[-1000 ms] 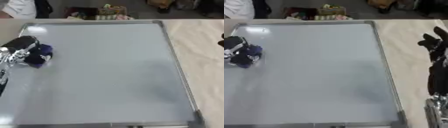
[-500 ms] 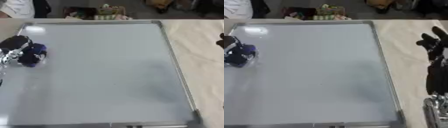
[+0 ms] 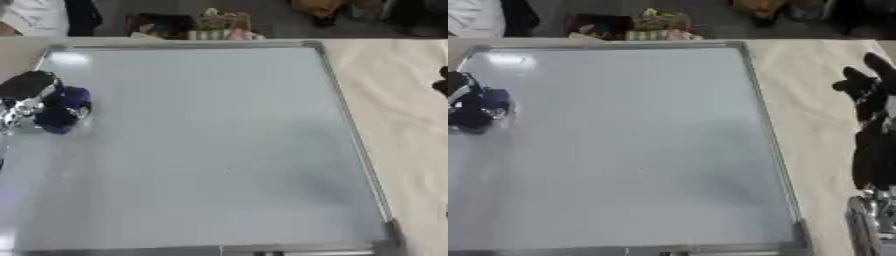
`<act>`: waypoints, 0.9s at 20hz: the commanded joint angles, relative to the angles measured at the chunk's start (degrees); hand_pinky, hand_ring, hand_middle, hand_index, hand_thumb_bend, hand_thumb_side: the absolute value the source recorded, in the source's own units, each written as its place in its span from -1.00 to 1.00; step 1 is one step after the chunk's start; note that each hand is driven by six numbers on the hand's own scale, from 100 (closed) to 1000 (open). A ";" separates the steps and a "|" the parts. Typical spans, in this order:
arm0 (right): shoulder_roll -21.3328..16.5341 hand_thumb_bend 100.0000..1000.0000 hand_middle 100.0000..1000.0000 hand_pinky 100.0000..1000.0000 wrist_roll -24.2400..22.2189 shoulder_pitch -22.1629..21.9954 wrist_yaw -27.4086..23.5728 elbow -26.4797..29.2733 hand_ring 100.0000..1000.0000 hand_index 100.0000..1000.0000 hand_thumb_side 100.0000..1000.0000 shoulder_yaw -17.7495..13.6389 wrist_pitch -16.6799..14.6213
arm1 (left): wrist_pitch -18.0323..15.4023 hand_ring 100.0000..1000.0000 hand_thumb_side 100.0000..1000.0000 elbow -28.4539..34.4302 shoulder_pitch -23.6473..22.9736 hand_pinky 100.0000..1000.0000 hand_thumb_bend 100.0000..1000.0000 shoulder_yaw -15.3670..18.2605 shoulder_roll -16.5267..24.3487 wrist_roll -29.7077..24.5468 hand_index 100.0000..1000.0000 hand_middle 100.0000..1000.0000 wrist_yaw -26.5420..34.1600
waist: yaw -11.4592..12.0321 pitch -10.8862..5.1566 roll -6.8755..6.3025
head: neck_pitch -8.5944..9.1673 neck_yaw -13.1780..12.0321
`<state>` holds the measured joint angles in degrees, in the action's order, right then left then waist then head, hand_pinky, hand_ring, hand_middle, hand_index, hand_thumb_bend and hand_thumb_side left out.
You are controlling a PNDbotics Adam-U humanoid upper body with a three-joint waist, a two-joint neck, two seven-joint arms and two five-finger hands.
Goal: Wipe the whiteboard clean with a brush.
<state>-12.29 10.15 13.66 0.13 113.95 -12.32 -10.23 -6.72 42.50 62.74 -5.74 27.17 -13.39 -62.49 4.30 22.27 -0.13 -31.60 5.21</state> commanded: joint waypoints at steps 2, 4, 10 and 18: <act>-0.29 -0.90 0.00 0.79 0.19 0.44 0.23 0.64 0.72 0.76 1.00 -0.38 0.03 | -1.03 -0.23 0.16 0.94 0.77 -0.47 -1.00 -1.31 -0.96 -1.82 -0.33 -0.69 1.33 | -0.05 -1.13 0.15 | 0.27 0.03; -0.25 -0.90 0.00 0.79 0.25 0.48 0.20 0.64 0.72 0.76 1.00 -0.37 0.06 | -1.55 -0.24 0.17 1.54 0.84 -0.47 -1.00 -1.92 -1.51 -2.50 -0.33 -0.69 1.60 | -0.08 -1.17 0.11 | 0.30 0.04; -0.17 -0.91 0.00 0.79 0.29 0.56 0.10 0.64 0.72 0.76 1.00 -0.29 0.13 | -3.05 -0.24 0.23 3.30 1.11 -0.48 -1.00 -3.71 -3.20 -4.71 -0.32 -0.70 3.24 | -0.11 -1.30 0.09 | -0.04 0.08; -0.11 -0.92 0.00 0.79 0.25 0.81 -0.13 0.64 0.72 0.76 1.00 -0.13 0.11 | -3.87 -0.25 0.30 5.04 1.42 -0.49 -1.00 -5.72 -4.62 -7.08 -0.32 -0.70 5.25 | -0.41 -1.53 0.01 | -0.11 -0.16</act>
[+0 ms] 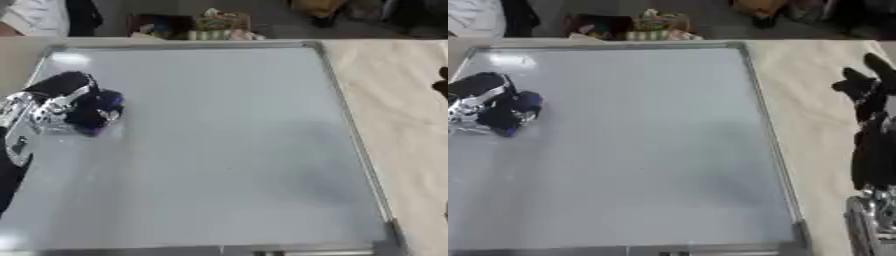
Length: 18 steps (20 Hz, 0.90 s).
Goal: Wipe the whiteboard clean with a brush.
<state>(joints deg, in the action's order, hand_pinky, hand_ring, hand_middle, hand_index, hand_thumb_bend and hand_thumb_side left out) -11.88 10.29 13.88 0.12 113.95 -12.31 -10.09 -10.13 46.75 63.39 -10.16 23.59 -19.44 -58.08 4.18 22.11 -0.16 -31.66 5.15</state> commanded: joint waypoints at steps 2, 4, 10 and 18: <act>-0.49 -0.93 0.00 0.78 0.11 0.63 -0.23 0.64 0.72 0.76 1.00 -0.12 -0.01 | -0.97 -0.25 0.31 0.86 1.26 -0.50 -1.00 -2.04 -2.67 -2.06 -0.32 -0.71 1.28 | -0.27 -1.54 0.01 | -0.15 -0.11; -0.48 -0.93 0.00 0.78 0.09 0.65 -0.27 0.64 0.72 0.76 1.00 -0.11 0.00 | -1.42 -0.26 0.32 1.05 1.62 -0.50 -1.00 -2.52 -3.55 -2.78 -0.32 -0.71 1.54 | -0.30 -1.62 -0.03 | -0.18 -0.16; -0.50 -0.94 0.00 0.78 0.15 0.72 -0.35 0.64 0.71 0.76 1.00 -0.13 0.04 | -2.77 -0.25 0.33 2.00 1.73 -0.49 -1.00 -4.09 -4.15 -4.15 -0.32 -0.70 2.23 | -0.40 -1.75 -0.17 | -0.13 -0.29; -0.51 -0.93 0.00 0.78 0.19 0.61 -0.31 0.64 0.71 0.76 1.00 -0.13 0.10 | -3.37 -0.25 0.33 2.57 1.40 -0.49 -1.00 -4.44 -3.48 -4.50 -0.32 -0.71 2.48 | -0.27 -1.85 -0.15 | -0.02 -0.33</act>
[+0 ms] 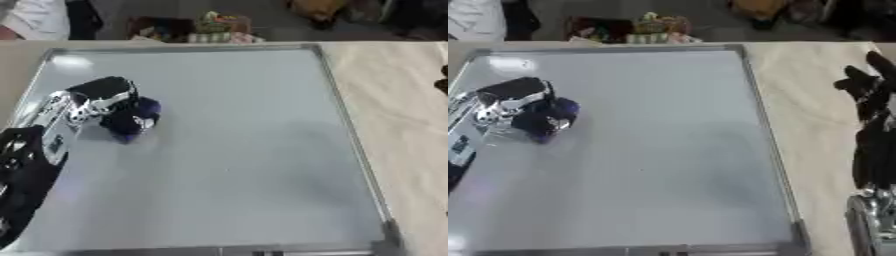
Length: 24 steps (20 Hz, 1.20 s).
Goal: Wipe the whiteboard clean with a brush.
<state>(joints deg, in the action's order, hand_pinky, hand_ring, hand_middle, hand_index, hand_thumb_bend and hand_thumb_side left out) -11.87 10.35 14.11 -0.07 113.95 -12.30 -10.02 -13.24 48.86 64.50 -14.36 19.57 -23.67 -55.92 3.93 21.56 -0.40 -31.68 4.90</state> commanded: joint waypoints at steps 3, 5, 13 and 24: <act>-0.55 -0.93 0.00 0.78 0.16 0.36 -0.11 0.64 0.71 0.76 1.00 -0.15 0.00 | 0.09 -0.26 0.32 0.61 0.28 -0.50 -1.00 0.32 1.11 -0.40 -0.32 -0.71 1.01 | 0.03 -1.35 0.19 | 0.00 -0.09; -0.59 -0.92 0.00 0.78 0.22 0.30 -0.08 0.64 0.71 0.76 1.00 -0.20 -0.02 | 0.57 -0.25 0.30 0.55 0.12 -0.49 -1.00 0.70 2.05 -0.19 -0.32 -0.71 1.17 | 0.04 -1.40 0.22 | 0.07 -0.06; -0.71 -0.92 0.00 0.78 0.47 0.20 0.02 0.64 0.71 0.76 1.00 -0.33 -0.11 | 3.30 -0.25 0.25 -2.17 -1.09 -0.49 -1.00 3.78 5.75 2.81 -0.32 -0.71 -0.15 | 0.26 -1.47 0.43 | 0.23 0.35; -0.73 -0.90 -0.01 0.78 0.70 0.12 0.08 0.64 0.71 0.75 1.00 -0.38 -0.35 | 6.74 -0.26 0.22 -6.85 -1.68 -0.50 -1.00 8.09 8.43 7.63 -0.32 -0.71 -1.66 | 0.44 -1.32 1.15 | 0.73 0.51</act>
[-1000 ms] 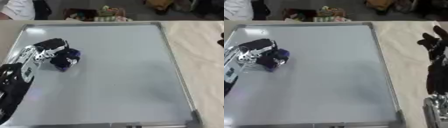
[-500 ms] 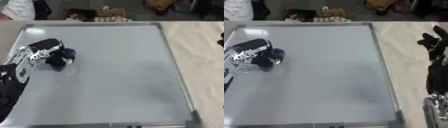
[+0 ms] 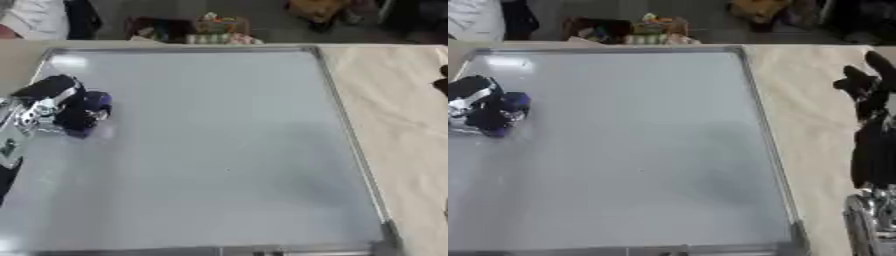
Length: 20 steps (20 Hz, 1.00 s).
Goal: Wipe the whiteboard clean with a brush.
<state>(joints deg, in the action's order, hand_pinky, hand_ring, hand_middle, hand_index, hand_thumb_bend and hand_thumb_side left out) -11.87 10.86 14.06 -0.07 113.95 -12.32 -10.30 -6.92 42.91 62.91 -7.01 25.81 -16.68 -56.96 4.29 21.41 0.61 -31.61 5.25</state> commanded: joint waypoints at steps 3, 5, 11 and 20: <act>-0.72 -0.90 -0.01 0.78 0.27 0.15 0.09 0.64 0.71 0.75 1.00 -0.36 -0.09 | 0.97 -0.26 0.20 -1.31 -0.15 -0.51 -1.00 1.19 2.55 1.57 -0.31 -0.71 -0.93 | 0.12 -1.19 0.28 | 0.64 0.17; -0.72 -0.90 -0.01 0.78 0.33 0.16 0.07 0.64 0.71 0.75 1.00 -0.36 -0.11 | 1.22 -0.26 0.19 -1.55 -0.20 -0.51 -1.00 1.41 2.69 2.18 -0.31 -0.72 -1.16 | 0.16 -1.23 0.36 | 0.54 0.21; -0.65 -0.91 -0.01 0.78 0.38 0.27 -0.02 0.64 0.71 0.75 1.00 -0.30 -0.11 | 1.37 -0.26 0.20 -1.97 -0.15 -0.52 -1.00 1.68 2.60 2.94 -0.31 -0.72 -1.33 | 0.26 -1.29 0.42 | 0.46 0.30; -0.54 -0.91 -0.01 0.78 0.29 0.55 -0.15 0.64 0.71 0.75 1.00 -0.20 -0.10 | 0.67 -0.27 0.22 -1.57 0.47 -0.53 -1.00 1.19 1.58 2.49 -0.33 -0.73 -0.71 | -0.05 -1.17 0.35 | -0.12 0.02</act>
<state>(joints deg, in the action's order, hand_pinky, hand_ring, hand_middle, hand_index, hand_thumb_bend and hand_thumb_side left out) -11.87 11.02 14.11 -0.08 113.95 -12.32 -10.44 -6.01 41.42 62.82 -5.53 26.69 -14.01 -57.52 4.31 21.31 0.89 -31.67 5.37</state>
